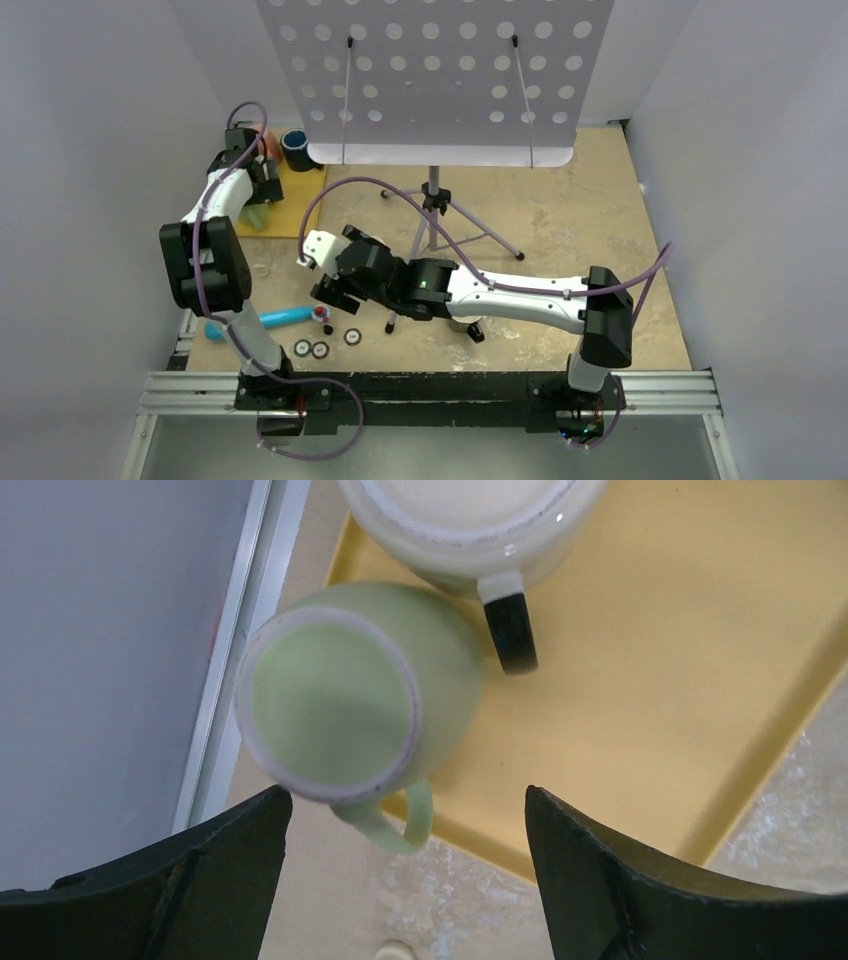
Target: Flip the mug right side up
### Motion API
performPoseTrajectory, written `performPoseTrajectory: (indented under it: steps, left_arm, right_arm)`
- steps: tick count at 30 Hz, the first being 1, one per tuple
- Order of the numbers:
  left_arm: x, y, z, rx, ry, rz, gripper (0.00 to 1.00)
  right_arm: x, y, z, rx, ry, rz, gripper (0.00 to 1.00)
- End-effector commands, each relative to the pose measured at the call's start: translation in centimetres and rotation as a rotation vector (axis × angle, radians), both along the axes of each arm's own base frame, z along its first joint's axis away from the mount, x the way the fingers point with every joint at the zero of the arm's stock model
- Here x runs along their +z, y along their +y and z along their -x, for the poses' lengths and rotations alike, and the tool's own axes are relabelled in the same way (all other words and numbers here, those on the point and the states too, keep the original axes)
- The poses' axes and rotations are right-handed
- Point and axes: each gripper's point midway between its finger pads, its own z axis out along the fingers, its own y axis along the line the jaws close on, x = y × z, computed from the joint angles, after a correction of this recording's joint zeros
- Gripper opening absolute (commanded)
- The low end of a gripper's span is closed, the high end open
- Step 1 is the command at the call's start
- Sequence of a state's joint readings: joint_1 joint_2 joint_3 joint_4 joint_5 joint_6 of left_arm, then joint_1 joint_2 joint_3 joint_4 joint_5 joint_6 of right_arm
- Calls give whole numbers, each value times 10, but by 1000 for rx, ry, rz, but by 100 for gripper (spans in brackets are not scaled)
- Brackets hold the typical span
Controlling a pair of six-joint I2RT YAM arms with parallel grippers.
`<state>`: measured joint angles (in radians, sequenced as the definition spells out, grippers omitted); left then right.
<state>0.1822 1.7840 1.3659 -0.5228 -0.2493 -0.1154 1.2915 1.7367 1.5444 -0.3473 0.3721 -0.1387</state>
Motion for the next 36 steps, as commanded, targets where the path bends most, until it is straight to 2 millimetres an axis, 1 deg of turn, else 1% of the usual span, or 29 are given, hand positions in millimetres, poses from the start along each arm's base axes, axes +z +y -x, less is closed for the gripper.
performPoseTrajectory:
  steps: [1, 4, 9, 11, 14, 15, 18, 20, 23, 27, 28, 29, 30, 32, 33, 36]
  left_arm:
    - [21, 14, -21, 101, -42, -104, 88]
    - [19, 15, -12, 99, -45, -111, 86]
    - [17, 12, 13, -7, -29, -27, 83]
    - [20, 10, 19, -67, -39, -43, 83]
    - [25, 14, 25, -130, -61, -110, 82]
    - [25, 17, 25, -128, -61, -127, 81]
    - [15, 26, 19, -101, -23, -140, 71]
    - [10, 28, 10, -82, -1, -126, 69]
    - [-6, 28, 3, -76, 33, -99, 66]
    - [-11, 29, -4, -96, 57, -101, 62]
    - [-11, 31, -6, -94, 59, -115, 56]
    - [-12, 35, -6, -86, 69, -128, 47]
    - [-15, 37, -6, -87, 86, -137, 31]
    - [-17, 38, -6, -90, 93, -138, 7]
    - [-18, 36, -5, -96, 92, -132, 0]
    - [-12, 30, 2, -106, 78, -101, 0]
  right_arm:
    - [12, 19, -4, 24, -43, -122, 89]
    - [6, 21, 1, 56, -54, -112, 89]
    - [1, 22, 5, 75, -43, -108, 88]
    - [0, 22, 8, 89, -43, -122, 89]
    - [-4, 18, 8, 90, -49, -129, 89]
    - [-6, 17, 9, 90, -48, -125, 89]
    - [-7, 17, 11, 102, -44, -122, 89]
    - [-5, 18, 13, 117, -42, -128, 89]
    - [-4, 18, 13, 126, -49, -128, 89]
    - [-4, 19, 12, 128, -55, -123, 89]
    - [-5, 19, 12, 127, -57, -119, 89]
    - [-5, 20, 12, 129, -55, -117, 89]
    - [-5, 20, 12, 129, -54, -113, 89]
    - [-5, 20, 12, 128, -55, -110, 89]
    - [-5, 19, 11, 126, -55, -110, 89]
    - [-4, 19, 12, 126, -49, -109, 89]
